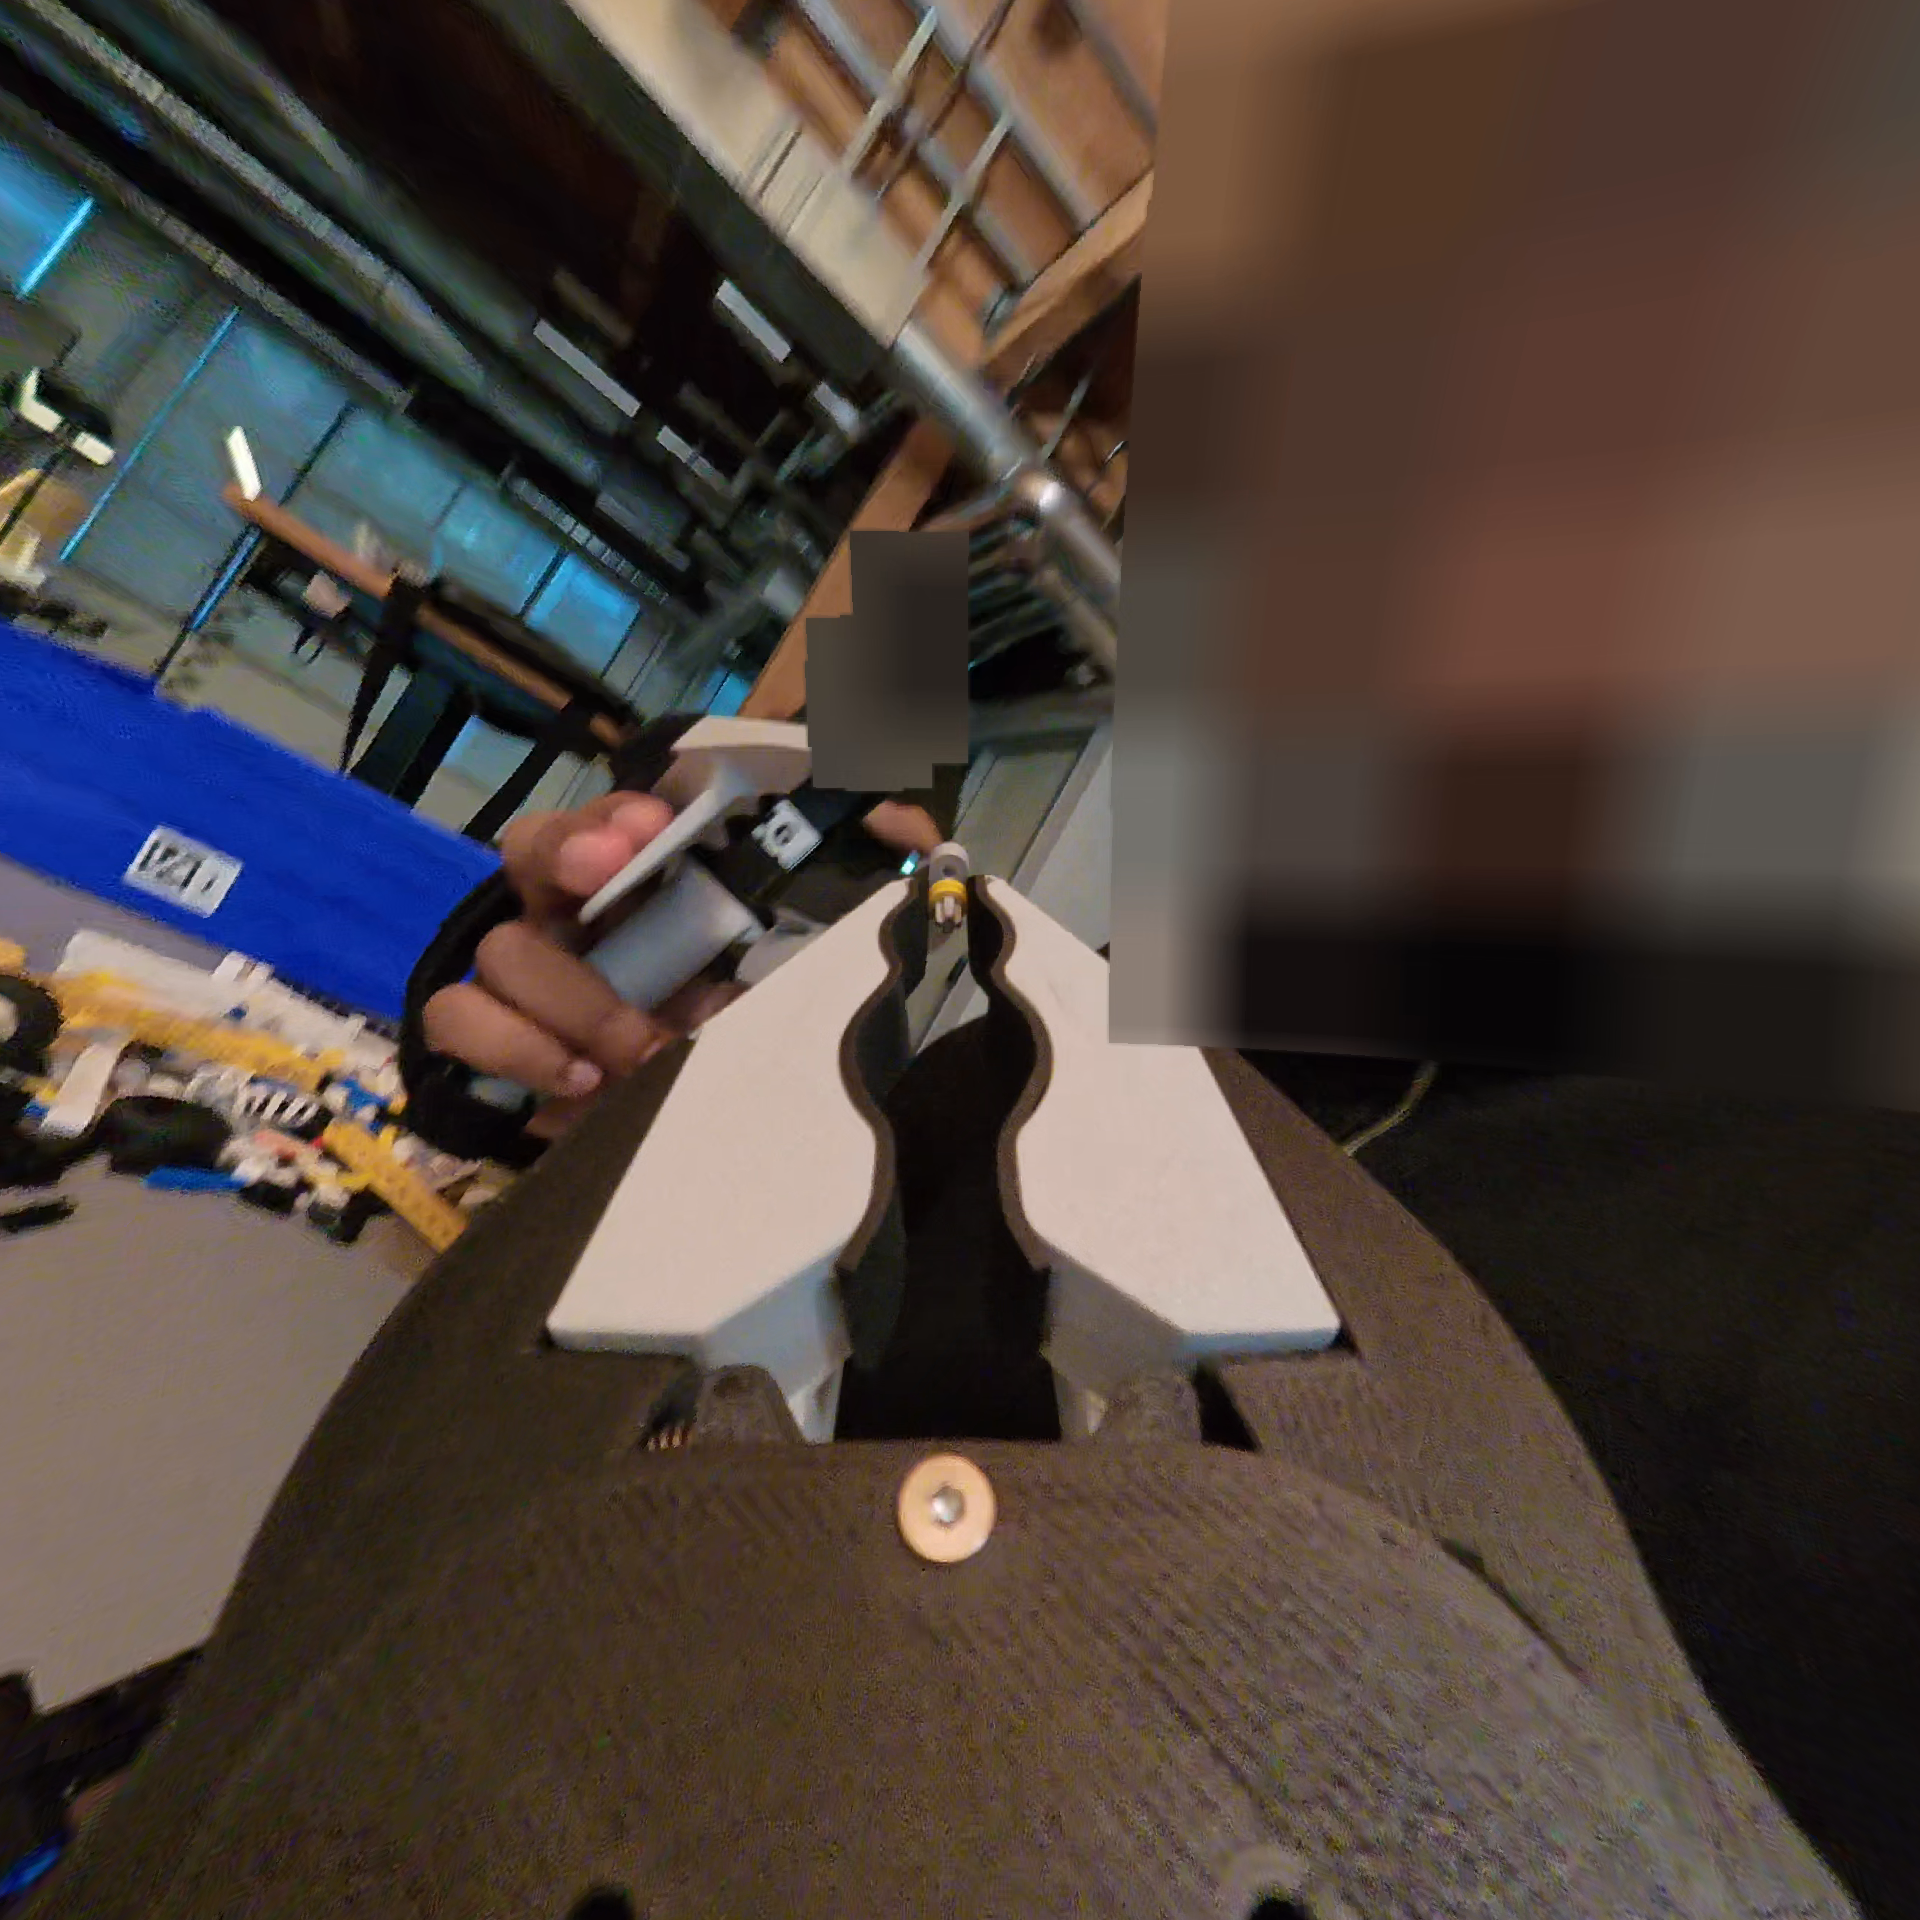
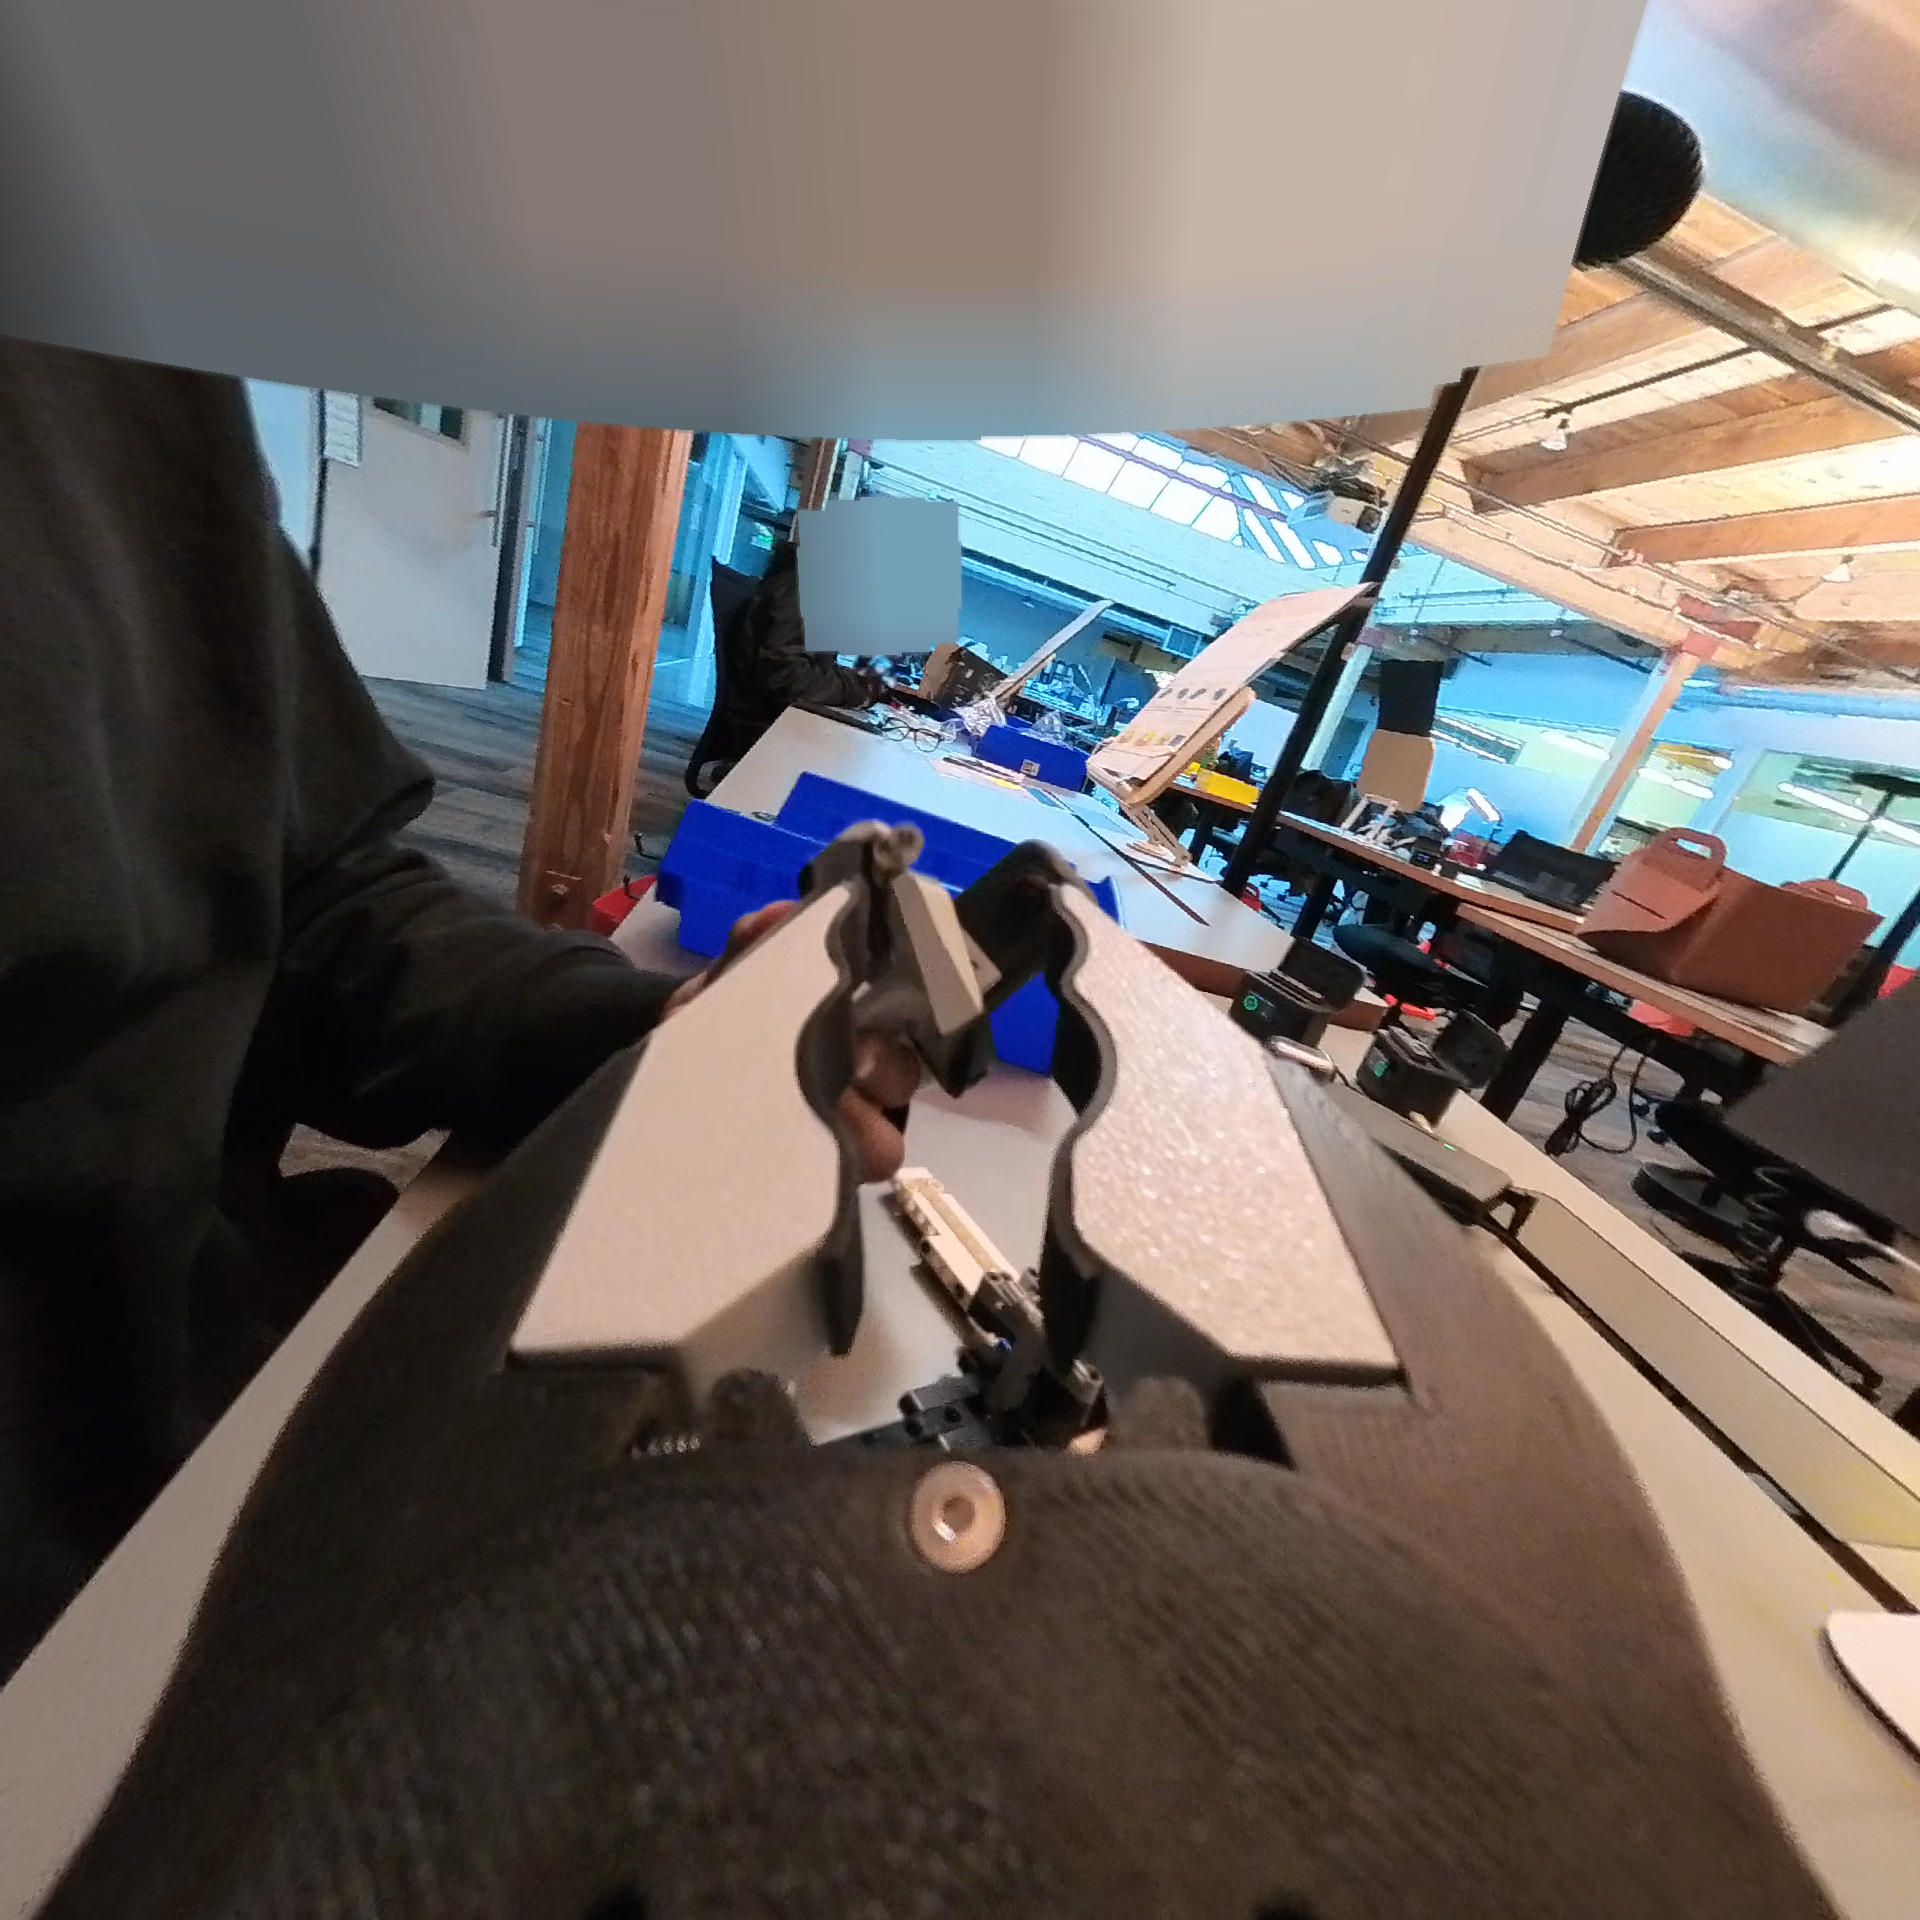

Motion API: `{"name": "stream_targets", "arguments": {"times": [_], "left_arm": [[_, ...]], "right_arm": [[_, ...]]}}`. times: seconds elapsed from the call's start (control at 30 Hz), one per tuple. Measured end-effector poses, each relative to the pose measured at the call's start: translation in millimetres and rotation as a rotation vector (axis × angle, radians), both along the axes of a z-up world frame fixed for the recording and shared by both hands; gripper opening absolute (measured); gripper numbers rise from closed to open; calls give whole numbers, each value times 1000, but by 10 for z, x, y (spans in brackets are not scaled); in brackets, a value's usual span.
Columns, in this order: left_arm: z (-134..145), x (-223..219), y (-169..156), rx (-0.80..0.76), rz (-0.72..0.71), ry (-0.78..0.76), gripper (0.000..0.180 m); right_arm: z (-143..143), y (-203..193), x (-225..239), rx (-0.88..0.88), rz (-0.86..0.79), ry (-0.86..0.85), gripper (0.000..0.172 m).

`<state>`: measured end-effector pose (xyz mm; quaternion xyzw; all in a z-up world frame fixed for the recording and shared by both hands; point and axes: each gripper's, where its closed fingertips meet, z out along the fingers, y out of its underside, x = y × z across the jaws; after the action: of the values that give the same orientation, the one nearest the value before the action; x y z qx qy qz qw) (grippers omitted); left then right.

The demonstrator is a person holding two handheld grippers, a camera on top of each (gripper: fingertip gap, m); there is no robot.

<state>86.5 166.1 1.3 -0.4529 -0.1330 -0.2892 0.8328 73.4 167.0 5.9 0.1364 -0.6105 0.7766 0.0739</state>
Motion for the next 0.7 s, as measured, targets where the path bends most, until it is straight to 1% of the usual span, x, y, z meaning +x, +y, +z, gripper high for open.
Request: {"name": "stream_targets", "arguments": {"times": [0.1, 0.2, 0.27, 0.4, 0.43, 0.53, 0.7], "left_arm": [[-113, 20, 131, -95, -17, -5, 4], [-204, 11, 196, -160, -23, -17, 4], [-257, -26, 206, -186, -22, -43, 4], [-420, -117, 222, -293, 6, -82, 4], [-456, -128, 219, -322, 2, -97, 4], [-518, -160, 214, -370, -4, -141, 5], [-541, -221, 188, -342, -26, -224, 5]], "right_arm": [[-142, -32, 117, 78, 54, 45, 34], [-311, -64, 165, 178, 68, 96, 19], [-339, -57, 147, 193, 41, 136, 13], [-473, -67, 13, 265, -71, 249, 21], [-522, -64, -5, 291, -89, 288, 17], [-623, -61, -53, 344, -142, 376, 15], [-647, -62, -107, 357, -214, 461, 13]]}}
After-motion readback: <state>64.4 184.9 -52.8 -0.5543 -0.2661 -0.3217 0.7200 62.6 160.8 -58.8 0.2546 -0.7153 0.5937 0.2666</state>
